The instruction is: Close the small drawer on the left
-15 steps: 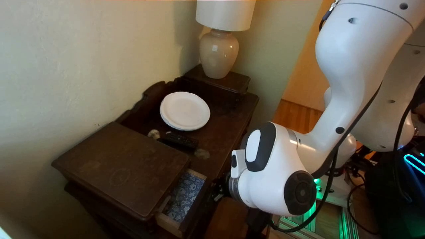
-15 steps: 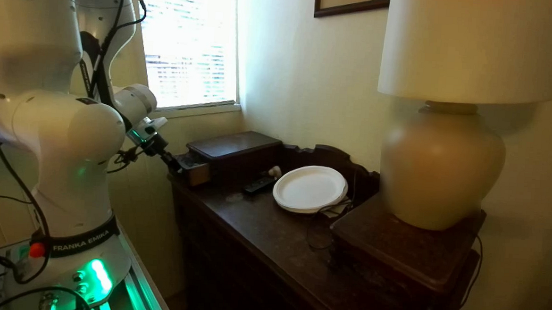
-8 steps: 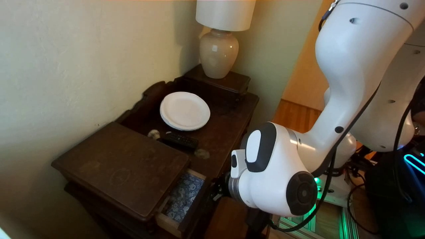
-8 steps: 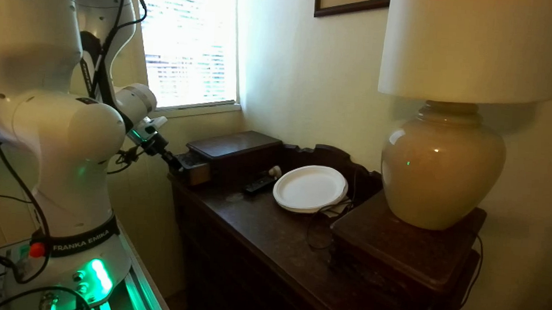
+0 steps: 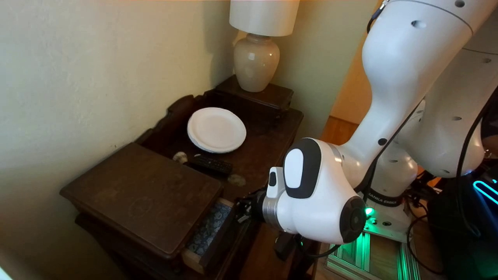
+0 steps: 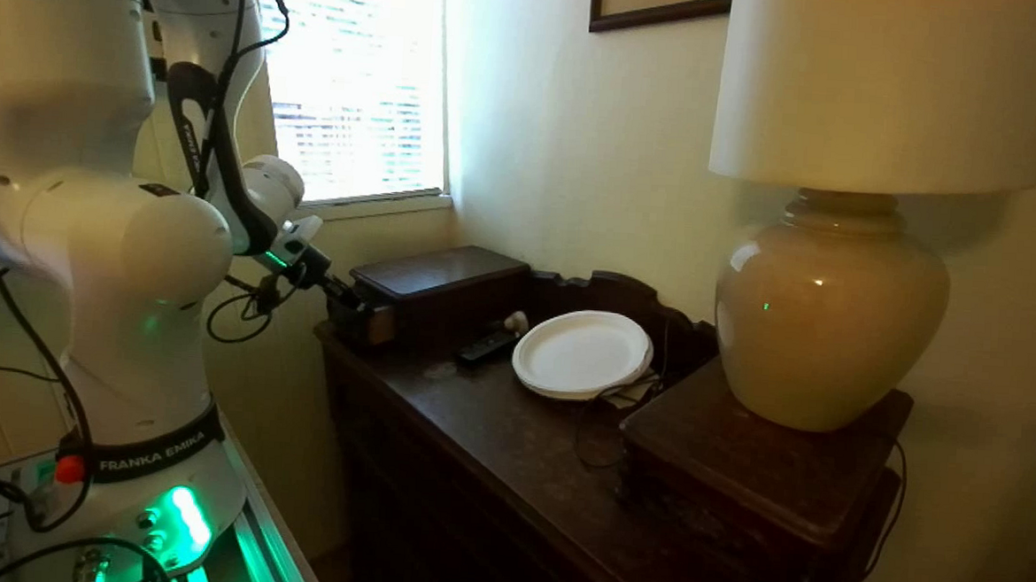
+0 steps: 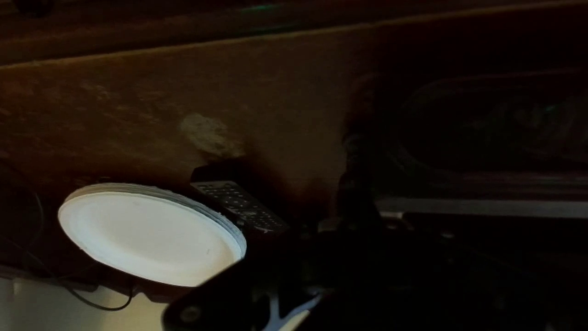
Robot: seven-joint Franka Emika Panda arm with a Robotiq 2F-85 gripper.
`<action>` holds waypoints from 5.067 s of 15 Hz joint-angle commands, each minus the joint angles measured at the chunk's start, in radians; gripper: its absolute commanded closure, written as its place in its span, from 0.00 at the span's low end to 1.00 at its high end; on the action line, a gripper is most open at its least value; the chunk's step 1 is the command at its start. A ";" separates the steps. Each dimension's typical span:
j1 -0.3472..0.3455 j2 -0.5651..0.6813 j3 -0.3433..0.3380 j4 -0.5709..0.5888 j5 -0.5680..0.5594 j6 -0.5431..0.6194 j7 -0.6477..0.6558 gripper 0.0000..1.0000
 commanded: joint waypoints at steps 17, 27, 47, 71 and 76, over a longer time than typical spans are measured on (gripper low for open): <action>0.004 -0.076 0.050 -0.012 0.280 -0.133 -0.226 0.97; -0.005 -0.110 0.028 0.001 0.384 0.183 -0.443 0.97; -0.033 0.028 -0.037 0.048 0.273 0.383 -0.436 0.98; -0.079 0.250 -0.067 0.196 -0.354 0.165 0.131 0.97; -0.099 0.305 -0.060 0.210 -0.371 0.117 0.146 0.97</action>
